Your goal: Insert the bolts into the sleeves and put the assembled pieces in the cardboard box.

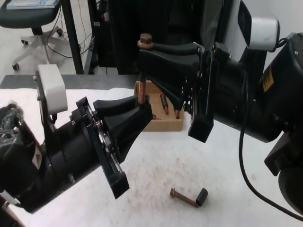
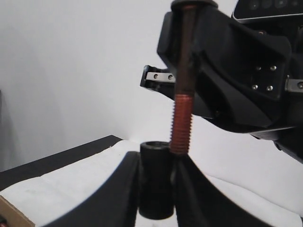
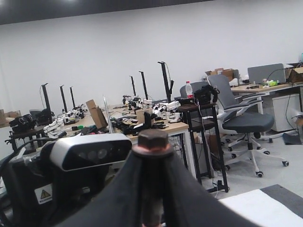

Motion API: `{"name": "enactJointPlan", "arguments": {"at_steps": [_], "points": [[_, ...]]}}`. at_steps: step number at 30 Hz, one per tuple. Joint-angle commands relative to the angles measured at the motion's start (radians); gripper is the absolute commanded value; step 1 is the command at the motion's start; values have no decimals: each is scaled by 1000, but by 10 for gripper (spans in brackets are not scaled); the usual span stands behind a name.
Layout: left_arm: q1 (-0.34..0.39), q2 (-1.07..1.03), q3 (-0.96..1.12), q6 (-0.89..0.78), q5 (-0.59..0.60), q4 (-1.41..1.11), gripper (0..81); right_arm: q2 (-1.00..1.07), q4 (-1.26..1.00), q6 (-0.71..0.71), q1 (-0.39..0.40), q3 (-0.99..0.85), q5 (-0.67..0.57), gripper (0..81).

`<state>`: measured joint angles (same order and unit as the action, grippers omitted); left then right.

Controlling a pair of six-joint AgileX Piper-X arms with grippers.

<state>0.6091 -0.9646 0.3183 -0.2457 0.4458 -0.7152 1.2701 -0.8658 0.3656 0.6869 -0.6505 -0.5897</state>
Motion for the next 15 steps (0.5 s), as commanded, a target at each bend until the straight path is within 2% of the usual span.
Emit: {"name": "enactJointPlan", "arguments": {"at_steps": [1,15], "points": [[0,7,14,7,12,-9,2,-8,-13,-9,-12,-5,24,9],[0,7,14,7,38,2,2,-8,-13,-29,-12,-5,38,9]]}}
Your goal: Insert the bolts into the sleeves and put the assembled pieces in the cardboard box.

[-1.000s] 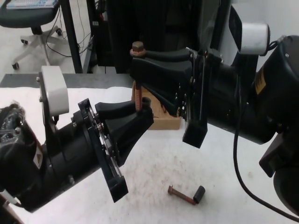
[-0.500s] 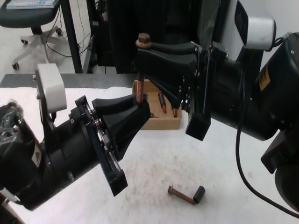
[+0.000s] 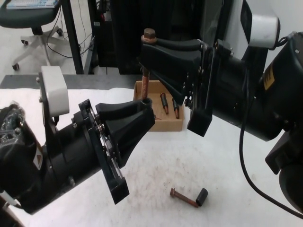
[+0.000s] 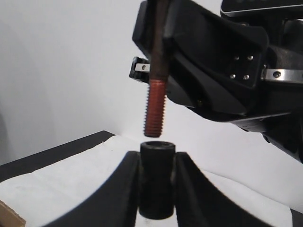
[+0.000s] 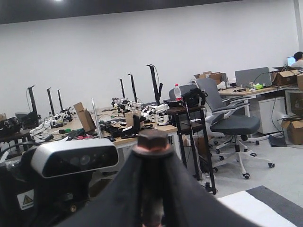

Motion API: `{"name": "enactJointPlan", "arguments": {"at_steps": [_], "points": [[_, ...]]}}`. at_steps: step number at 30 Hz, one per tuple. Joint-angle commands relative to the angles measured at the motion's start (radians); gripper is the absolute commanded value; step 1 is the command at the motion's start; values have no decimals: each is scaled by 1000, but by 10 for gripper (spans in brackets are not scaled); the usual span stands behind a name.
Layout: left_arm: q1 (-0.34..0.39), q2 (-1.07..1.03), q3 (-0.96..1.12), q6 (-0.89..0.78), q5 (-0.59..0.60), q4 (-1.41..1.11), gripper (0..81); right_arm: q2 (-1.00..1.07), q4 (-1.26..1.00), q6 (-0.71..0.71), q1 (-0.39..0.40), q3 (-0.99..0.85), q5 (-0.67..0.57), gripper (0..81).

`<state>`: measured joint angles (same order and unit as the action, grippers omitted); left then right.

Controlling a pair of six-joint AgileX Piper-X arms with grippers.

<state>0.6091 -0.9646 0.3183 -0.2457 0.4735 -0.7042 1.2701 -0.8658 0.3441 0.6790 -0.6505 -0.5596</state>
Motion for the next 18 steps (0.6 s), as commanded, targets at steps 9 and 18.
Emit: {"name": "enactJointPlan", "arguments": {"at_steps": [9,18], "points": [[0,7,14,21,-24,-9,2,-8,-2,-7,-4,-5,8,9],[0,7,14,21,-24,-42,2,-8,4,-7,-4,-5,8,9]]}}
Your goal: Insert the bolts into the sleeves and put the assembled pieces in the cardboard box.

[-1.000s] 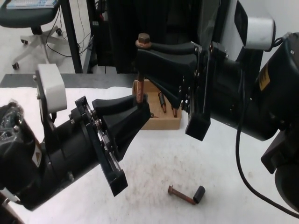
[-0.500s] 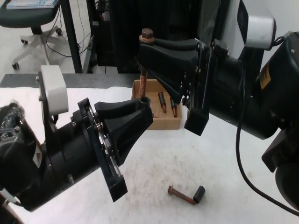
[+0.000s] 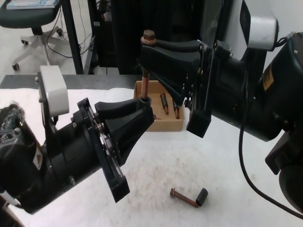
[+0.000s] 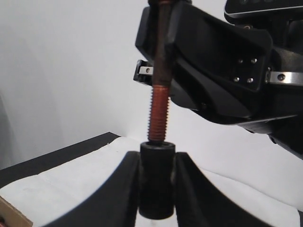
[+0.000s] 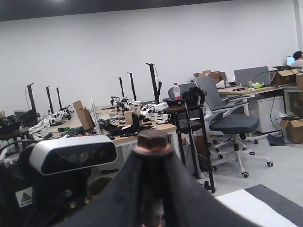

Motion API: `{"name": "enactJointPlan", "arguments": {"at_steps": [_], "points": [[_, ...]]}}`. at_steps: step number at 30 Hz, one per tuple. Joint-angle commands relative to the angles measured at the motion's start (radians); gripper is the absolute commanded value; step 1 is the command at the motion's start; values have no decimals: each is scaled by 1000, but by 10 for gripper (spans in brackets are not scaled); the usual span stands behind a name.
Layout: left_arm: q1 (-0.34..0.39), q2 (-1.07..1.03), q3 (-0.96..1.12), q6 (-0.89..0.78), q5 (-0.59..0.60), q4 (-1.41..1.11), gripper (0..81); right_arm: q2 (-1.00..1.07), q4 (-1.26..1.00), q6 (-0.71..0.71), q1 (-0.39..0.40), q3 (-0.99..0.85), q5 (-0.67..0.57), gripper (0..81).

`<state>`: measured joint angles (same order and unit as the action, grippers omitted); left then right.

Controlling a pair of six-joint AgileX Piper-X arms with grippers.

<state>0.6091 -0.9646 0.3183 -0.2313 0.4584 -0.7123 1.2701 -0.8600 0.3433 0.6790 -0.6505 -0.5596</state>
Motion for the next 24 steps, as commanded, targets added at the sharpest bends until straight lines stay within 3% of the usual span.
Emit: {"name": "enactJointPlan", "arguments": {"at_steps": [1,24], "points": [[0,7,14,6,-9,-42,2,-8,5,-6,-4,-5,8,9],[0,7,14,6,-38,-78,2,-8,96,-53,-4,-5,0,9]]}}
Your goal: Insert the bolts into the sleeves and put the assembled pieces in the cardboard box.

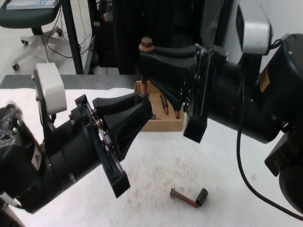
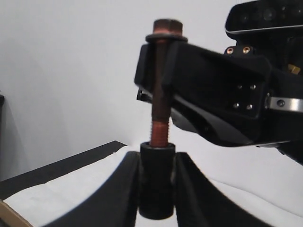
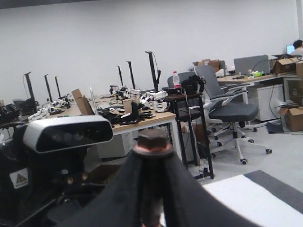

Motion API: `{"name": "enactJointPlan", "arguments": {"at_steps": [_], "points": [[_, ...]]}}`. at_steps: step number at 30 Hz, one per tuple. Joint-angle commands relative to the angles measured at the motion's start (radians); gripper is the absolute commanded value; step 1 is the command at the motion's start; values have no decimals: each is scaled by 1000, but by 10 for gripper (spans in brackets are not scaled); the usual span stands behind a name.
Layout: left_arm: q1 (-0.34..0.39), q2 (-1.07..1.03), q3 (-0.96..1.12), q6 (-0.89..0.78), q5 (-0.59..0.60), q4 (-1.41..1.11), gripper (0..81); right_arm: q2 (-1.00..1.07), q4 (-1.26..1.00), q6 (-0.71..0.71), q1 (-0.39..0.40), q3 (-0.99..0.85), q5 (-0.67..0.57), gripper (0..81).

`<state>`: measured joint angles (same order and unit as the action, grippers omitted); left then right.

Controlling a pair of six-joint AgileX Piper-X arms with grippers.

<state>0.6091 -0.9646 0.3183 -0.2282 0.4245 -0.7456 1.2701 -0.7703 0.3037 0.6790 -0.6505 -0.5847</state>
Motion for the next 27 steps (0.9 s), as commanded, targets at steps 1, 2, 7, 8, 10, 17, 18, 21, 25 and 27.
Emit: {"name": "enactJointPlan", "arguments": {"at_steps": [1,2,7,8,10,17,18,21,25,27], "points": [[0,7,14,3,-4,-55,2,-8,8,-14,-4,-5,20,9],[0,7,14,3,-4,-57,2,-8,8,-14,-4,-5,10,9],[0,7,14,3,-4,-58,2,-8,5,-20,-4,-5,-17,30],[-2,7,14,3,-4,-57,2,-8,5,-20,-4,-5,-21,57],[-3,7,14,3,-4,-57,2,-8,5,-20,-4,-5,-21,140],[-40,7,14,3,-4,-58,2,-8,5,-20,-4,-5,-15,323],[-50,7,14,3,-4,-58,2,-8,5,-20,-4,-5,-15,323],[-71,7,14,1,-4,-58,2,-8,5,-20,-4,-5,-15,323],[-80,7,14,0,12,-58,2,-8,5,-20,-4,-5,-10,323],[-80,7,14,0,17,-58,2,-8,5,-20,-4,-5,27,323]]}}
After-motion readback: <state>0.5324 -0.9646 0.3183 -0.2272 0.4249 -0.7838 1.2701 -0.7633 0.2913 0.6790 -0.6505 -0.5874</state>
